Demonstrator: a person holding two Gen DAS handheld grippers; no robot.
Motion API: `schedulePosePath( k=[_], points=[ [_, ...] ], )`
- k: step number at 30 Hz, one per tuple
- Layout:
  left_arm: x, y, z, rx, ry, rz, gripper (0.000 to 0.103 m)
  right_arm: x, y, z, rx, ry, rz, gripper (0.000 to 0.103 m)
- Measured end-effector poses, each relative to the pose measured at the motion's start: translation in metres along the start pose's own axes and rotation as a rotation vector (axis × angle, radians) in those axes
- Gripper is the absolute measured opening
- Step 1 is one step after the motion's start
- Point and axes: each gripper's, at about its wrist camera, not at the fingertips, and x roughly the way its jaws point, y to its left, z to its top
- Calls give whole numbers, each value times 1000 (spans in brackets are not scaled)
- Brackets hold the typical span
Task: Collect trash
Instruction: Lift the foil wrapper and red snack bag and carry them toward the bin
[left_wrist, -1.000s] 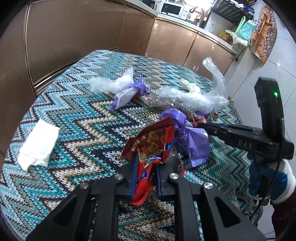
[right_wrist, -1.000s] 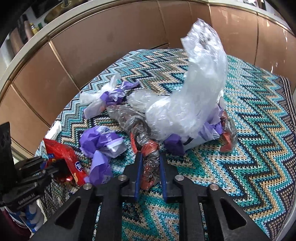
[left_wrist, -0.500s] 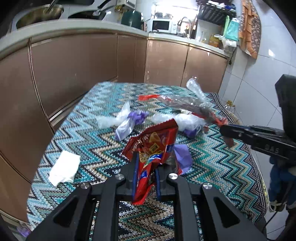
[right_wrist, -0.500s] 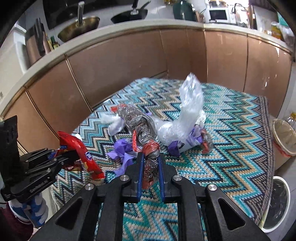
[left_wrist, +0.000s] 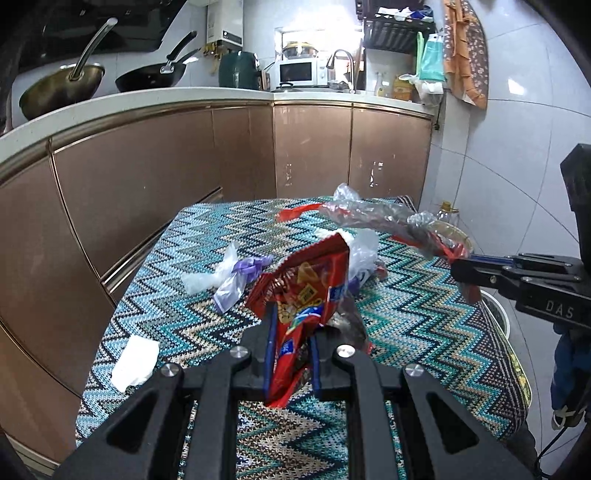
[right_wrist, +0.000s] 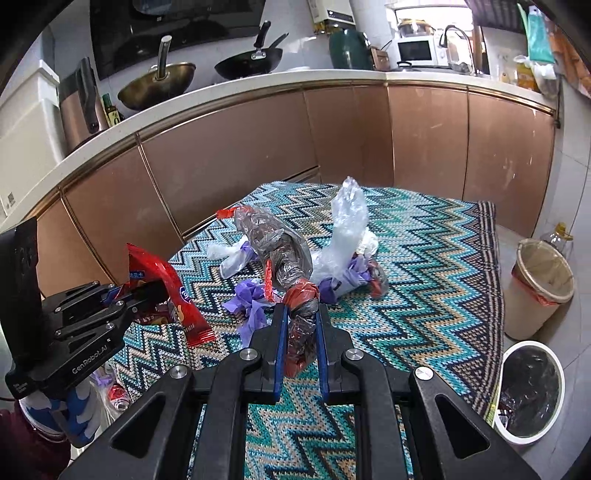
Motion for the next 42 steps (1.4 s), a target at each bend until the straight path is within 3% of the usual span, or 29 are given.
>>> schedulePosePath(
  k=[12, 22, 42],
  points=[
    [-9, -29, 12, 67, -24, 3, 14, -37, -16, -6, 19, -71, -18, 14],
    [-9, -69, 29, 154, -44, -16, 14, -70, -60, -17, 91, -131, -68, 14],
    [46, -209, 66, 384, -29, -190, 14, -118, -188, -69, 332, -191, -285, 14]
  ],
)
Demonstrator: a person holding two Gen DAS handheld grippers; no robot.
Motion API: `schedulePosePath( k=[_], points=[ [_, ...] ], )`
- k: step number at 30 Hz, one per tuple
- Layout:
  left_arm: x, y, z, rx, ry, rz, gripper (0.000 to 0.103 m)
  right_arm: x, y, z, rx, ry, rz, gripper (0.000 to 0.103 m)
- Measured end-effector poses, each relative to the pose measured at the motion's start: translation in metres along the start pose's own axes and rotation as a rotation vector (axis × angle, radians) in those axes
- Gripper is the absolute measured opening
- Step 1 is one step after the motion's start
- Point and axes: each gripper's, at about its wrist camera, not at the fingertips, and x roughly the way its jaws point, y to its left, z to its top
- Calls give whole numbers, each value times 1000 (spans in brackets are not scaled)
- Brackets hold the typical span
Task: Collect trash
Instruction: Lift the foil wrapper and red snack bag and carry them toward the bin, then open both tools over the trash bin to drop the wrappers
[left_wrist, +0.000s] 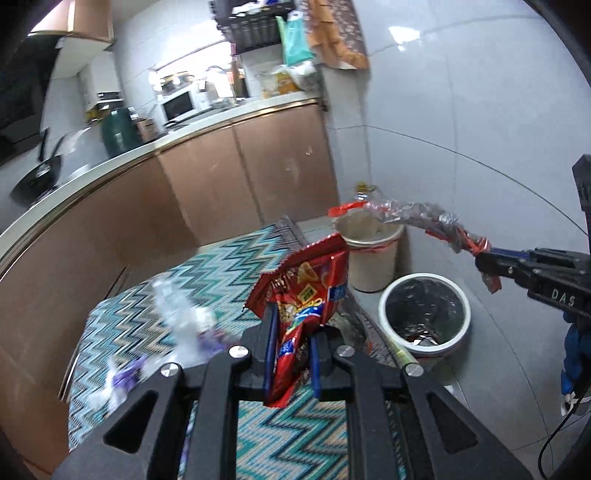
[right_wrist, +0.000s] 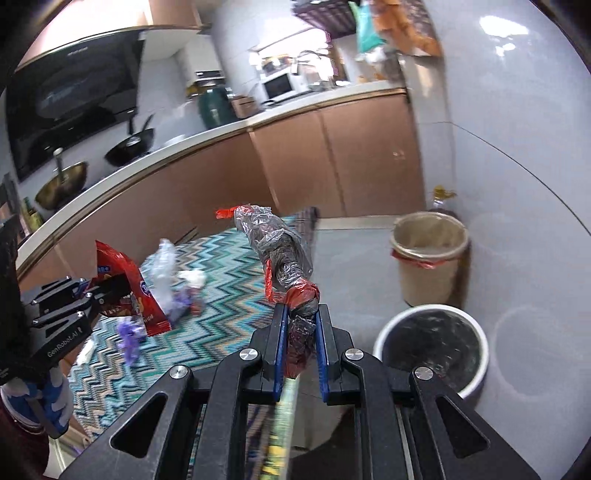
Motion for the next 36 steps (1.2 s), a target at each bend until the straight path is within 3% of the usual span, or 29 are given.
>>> schedulePosePath(
  k=[8, 14, 20, 23, 24, 25, 27, 36],
  points=[
    [83, -65, 43, 67, 50, -142, 14, 20, -70, -14, 125, 41, -129, 14],
    [164, -107, 67, 71, 139, -238, 14, 60, -120, -25, 200, 123, -260, 14],
    [239, -140, 75, 44, 231, -298, 17, 104, -157, -34, 246, 186, -316, 15],
    [260, -149, 73, 22, 266, -331, 21, 121, -171, -40, 253, 212, -345, 19],
    [268, -152, 73, 12, 285, -344, 28, 126, -176, -41, 255, 218, -353, 20],
    [273, -154, 72, 6, 294, -353, 32, 132, -181, -44, 260, 228, -361, 23],
    [282, -160, 71, -5, 307, -365, 35, 136, -188, -48, 266, 237, -377, 40],
    [265, -155, 76, -17, 275, -376, 38, 129, -183, -47, 248, 230, -394, 41]
  ],
)
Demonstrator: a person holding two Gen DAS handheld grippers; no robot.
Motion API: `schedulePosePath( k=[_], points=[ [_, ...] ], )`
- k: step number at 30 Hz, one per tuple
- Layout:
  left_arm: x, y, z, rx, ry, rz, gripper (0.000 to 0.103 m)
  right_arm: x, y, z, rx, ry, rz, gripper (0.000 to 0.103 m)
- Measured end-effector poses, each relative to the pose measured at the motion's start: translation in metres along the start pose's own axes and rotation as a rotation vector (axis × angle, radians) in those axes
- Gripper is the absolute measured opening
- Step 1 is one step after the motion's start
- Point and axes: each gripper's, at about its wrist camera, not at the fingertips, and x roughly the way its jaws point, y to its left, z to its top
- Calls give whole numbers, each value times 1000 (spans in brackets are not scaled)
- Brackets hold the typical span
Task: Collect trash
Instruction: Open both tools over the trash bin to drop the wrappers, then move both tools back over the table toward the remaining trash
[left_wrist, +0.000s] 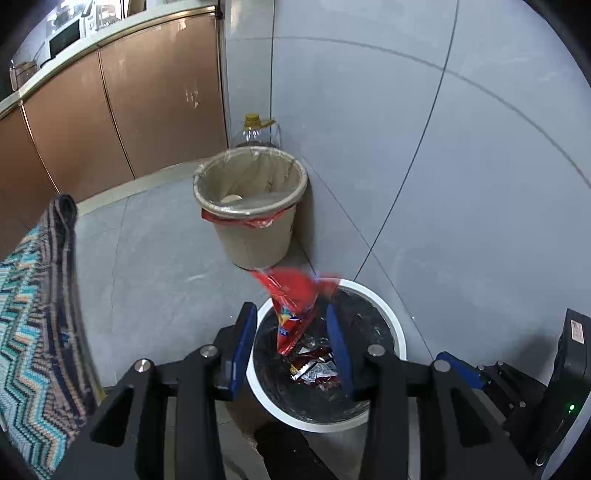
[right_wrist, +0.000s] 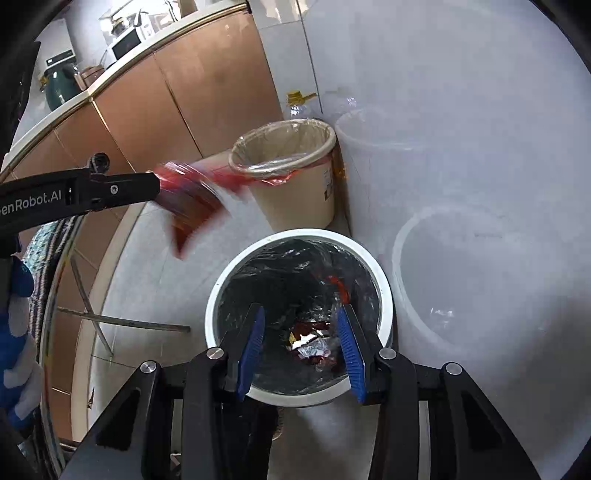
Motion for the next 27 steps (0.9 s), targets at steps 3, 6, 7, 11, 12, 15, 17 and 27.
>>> schedulePosePath(
  k=[3, 6, 7, 11, 12, 15, 17, 27],
  points=[
    [-21, 4, -1, -12, -31, -16, 38, -14, 8, 1, -12, -22, -1, 41],
    [-43, 4, -2, -4, -62, -26, 38, -33, 17, 1, -28, -50, 0, 41],
    [-49, 4, -2, -5, -72, -29, 38, -38, 18, 1, -32, -57, 1, 41],
    [-92, 10, -6, -23, -136, -34, 38, -71, 33, -1, -53, -99, 15, 41],
    [-107, 13, -9, -28, -159, -24, 38, -78, 36, -1, -58, -107, 17, 41],
    [-142, 24, -15, -48, -216, 1, 38, -106, 49, 1, -77, -145, 31, 41],
    [-172, 34, -23, -66, -260, 22, 41, -123, 57, 3, -92, -168, 40, 41],
    [-291, 92, -91, -162, -409, 128, 48, -209, 125, -3, -207, -287, 126, 47]
  ],
)
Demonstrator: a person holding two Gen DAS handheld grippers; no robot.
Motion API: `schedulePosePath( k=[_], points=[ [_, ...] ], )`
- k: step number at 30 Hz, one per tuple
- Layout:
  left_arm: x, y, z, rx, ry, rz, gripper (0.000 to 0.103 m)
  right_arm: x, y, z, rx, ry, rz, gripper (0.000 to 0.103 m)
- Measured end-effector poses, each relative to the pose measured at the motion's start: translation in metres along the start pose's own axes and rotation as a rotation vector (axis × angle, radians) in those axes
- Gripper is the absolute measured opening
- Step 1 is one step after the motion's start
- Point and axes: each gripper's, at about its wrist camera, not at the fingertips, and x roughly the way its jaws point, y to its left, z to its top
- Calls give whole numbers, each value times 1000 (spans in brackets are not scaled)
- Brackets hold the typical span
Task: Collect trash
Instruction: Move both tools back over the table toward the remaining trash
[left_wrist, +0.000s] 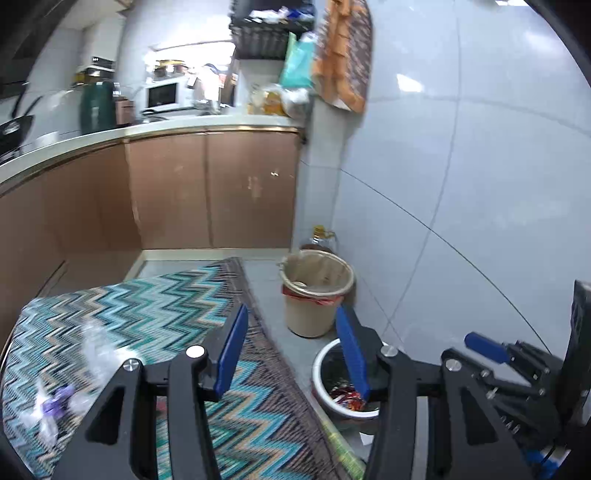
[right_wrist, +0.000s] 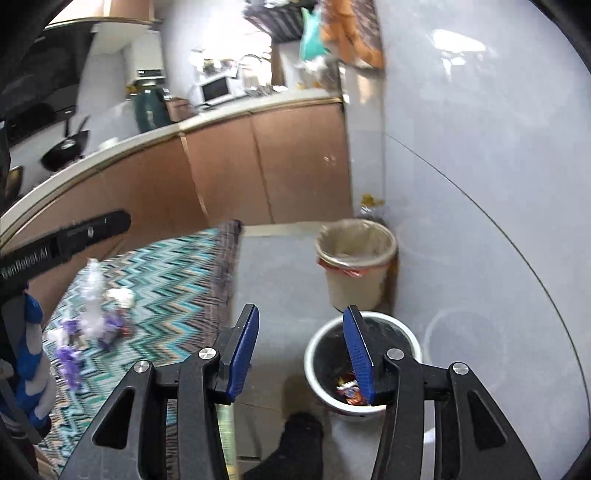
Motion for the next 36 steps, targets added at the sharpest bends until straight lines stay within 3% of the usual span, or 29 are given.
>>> schedulePosePath(
  k=[9, 16, 23, 36],
  points=[
    [-73, 84, -36, -70, -61, 126, 50, -41, 78, 9, -94, -56, 124, 48],
    [-97, 146, -76, -108, -47, 222, 59, -40, 120, 3, -157, -40, 204, 53],
    [-89, 192, -118, -180, 21, 267, 60, -9, 154, -13, -221, 30, 287, 59],
    [-35, 214, -166, -244, 157, 240, 61, 59, 202, -28, -288, 169, 414, 59]
  ],
)
